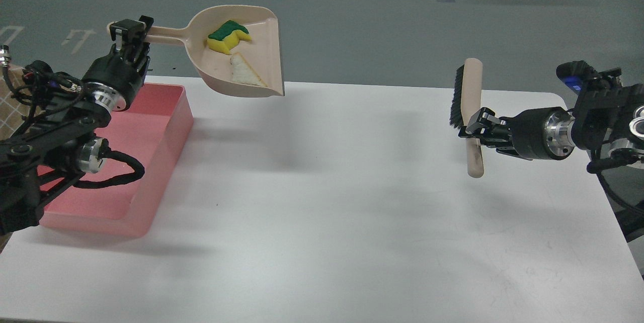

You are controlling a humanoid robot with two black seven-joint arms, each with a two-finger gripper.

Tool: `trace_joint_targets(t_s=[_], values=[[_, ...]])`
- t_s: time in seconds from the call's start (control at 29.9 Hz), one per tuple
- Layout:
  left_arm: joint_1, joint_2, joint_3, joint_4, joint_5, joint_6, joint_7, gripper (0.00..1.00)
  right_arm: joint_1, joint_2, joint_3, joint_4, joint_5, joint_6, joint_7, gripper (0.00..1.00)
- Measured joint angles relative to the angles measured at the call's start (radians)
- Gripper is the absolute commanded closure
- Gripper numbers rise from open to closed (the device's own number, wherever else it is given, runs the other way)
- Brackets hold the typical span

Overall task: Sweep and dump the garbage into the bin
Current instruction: 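Lift the dustpan with the left gripper over the pink bin, then tilt the dustpan with the left gripper to dump debris into the bin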

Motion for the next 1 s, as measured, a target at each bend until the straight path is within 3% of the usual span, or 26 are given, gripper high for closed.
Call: trace_joint_targets(t_s=[0.53,1.0], values=[[0.061,0.307,0.000,0.011,0.000,-0.216,0.000,1.00,-0.008,0.010,0.000,-0.006,-0.002,0.000,0.000,1.00],[0.116,0.440,0.013,0.044,0.030,-0.286,0.000,1.00,-0.008,0.021,0.001,-0.010,-0.003,0.000,0.000,1.00]])
